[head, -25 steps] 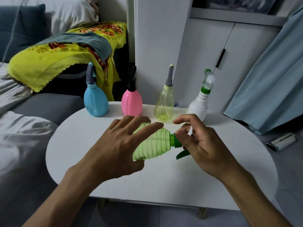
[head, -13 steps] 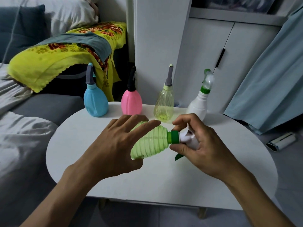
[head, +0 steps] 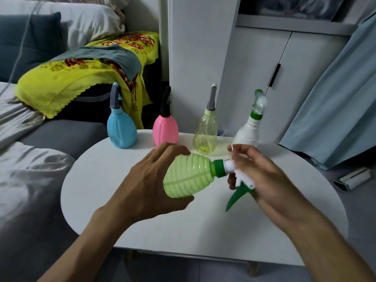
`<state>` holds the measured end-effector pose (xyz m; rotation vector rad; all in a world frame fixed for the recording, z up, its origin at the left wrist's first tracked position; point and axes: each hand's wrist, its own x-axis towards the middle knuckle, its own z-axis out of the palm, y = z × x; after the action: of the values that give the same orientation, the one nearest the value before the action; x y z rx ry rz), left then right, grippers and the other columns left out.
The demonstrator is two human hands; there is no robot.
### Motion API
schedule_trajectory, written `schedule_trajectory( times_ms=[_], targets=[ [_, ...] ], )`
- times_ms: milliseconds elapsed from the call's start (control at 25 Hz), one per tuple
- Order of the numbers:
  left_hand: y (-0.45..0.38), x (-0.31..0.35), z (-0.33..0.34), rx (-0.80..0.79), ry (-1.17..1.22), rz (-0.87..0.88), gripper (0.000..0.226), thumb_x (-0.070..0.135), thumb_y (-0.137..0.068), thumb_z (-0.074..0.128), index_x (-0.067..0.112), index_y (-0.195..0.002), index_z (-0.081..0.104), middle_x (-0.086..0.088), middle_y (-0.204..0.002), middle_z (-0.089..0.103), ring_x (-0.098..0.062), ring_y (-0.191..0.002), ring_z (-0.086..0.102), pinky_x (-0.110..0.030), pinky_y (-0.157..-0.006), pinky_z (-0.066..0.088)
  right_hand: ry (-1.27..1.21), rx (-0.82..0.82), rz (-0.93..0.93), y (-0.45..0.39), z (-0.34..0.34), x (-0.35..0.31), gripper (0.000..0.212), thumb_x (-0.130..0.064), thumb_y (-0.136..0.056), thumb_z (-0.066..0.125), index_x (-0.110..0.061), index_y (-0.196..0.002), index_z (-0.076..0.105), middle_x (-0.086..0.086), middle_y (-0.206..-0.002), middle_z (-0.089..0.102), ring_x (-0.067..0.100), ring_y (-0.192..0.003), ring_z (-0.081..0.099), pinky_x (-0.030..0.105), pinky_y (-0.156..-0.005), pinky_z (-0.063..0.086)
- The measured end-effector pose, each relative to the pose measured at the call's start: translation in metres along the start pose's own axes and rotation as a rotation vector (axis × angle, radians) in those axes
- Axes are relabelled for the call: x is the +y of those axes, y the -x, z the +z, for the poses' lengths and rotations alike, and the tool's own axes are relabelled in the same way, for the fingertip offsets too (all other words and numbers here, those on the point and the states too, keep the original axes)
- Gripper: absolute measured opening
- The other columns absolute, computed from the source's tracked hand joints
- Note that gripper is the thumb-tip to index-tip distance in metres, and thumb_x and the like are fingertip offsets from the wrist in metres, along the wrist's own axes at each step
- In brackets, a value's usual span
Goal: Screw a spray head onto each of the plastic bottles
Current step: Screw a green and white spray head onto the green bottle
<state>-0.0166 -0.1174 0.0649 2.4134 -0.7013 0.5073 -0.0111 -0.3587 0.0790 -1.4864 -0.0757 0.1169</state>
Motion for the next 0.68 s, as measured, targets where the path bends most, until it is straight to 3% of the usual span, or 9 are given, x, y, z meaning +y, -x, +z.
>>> schedule_trajectory(
  times_ms=[80,120,200,280,360,440,560,680],
  targets=[
    [0.0,0.001,0.0,-0.01,0.337,-0.151,0.069,0.05,-0.061,0.082,0.031,-0.121,0.053,0.014,-0.112,0.065,-0.012,-0.097,0.064,-0.03,-0.079,0.057,-0.442,-0.138,0.156,-0.002,-0.009,-0.012,0.054,-0.055,-0.085,0.055,-0.013,-0.114,0.072,0.017,-0.105,0.071,0.025,-0.085,0.07,0.044,-0.082,0.055],
    [-0.001,0.005,0.003,-0.062,0.654,-0.26,0.065,0.048,-0.063,0.082,0.028,-0.121,0.058,0.005,-0.111,0.07,-0.018,-0.097,0.068,-0.033,-0.079,0.057,-0.556,-0.207,0.159,-0.002,-0.011,-0.014,0.055,-0.053,-0.088,0.052,-0.009,-0.116,0.071,0.016,-0.112,0.071,0.028,-0.099,0.068,0.049,-0.094,0.049],
    [0.0,0.018,0.012,-0.234,1.293,-0.43,0.064,0.046,-0.065,0.082,0.017,-0.12,0.064,-0.013,-0.111,0.072,-0.03,-0.095,0.07,-0.039,-0.078,0.059,-0.645,-0.283,0.092,-0.002,-0.005,-0.008,0.05,-0.038,-0.087,0.063,-0.005,-0.124,0.064,0.016,-0.12,0.069,0.031,-0.116,0.061,0.051,-0.104,0.042],
    [0.002,0.03,0.023,-0.444,1.615,-0.545,0.067,0.048,-0.069,0.079,0.011,-0.122,0.064,-0.023,-0.112,0.067,-0.037,-0.092,0.068,-0.043,-0.078,0.058,-0.656,-0.324,0.05,0.001,0.006,-0.002,0.048,-0.03,-0.092,0.059,-0.003,-0.131,0.058,0.018,-0.127,0.065,0.031,-0.122,0.058,0.048,-0.105,0.044],
    [0.003,0.036,0.029,-0.646,1.798,-0.584,0.07,0.049,-0.074,0.073,0.007,-0.129,0.058,-0.026,-0.114,0.064,-0.042,-0.092,0.067,-0.045,-0.078,0.057,-0.654,-0.337,0.001,0.002,0.011,-0.002,0.044,-0.027,-0.095,0.048,-0.003,-0.13,0.058,0.02,-0.13,0.064,0.031,-0.125,0.057,0.048,-0.104,0.046],
    [0.002,0.035,0.031,-0.698,1.868,-0.619,0.074,0.049,-0.073,0.074,0.005,-0.13,0.057,-0.028,-0.113,0.063,-0.044,-0.091,0.067,-0.045,-0.077,0.057,-0.618,-0.283,-0.024,0.002,0.011,-0.005,0.037,-0.024,-0.094,0.048,-0.004,-0.119,0.066,0.019,-0.121,0.069,0.032,-0.118,0.062,0.05,-0.1,0.048],
    [0.002,0.035,0.037,-0.583,1.83,-0.661,0.078,0.048,-0.068,0.08,0.003,-0.127,0.058,-0.028,-0.109,0.065,-0.044,-0.088,0.067,-0.045,-0.071,0.057,-0.536,-0.161,-0.04,0.0,0.01,-0.005,0.027,-0.024,-0.088,0.055,-0.008,-0.098,0.073,0.015,-0.097,0.074,0.029,-0.095,0.068,0.05,-0.092,0.052],
    [-0.001,0.04,0.046,-0.417,1.748,-0.684,0.076,0.046,-0.064,0.084,0.002,-0.122,0.062,-0.026,-0.106,0.068,-0.039,-0.088,0.069,-0.043,-0.072,0.059,-0.493,-0.071,-0.055,-0.003,0.011,-0.006,0.023,-0.025,-0.085,0.061,-0.008,-0.094,0.073,0.012,-0.09,0.075,0.027,-0.086,0.068,0.049,-0.087,0.054]
  ],
)
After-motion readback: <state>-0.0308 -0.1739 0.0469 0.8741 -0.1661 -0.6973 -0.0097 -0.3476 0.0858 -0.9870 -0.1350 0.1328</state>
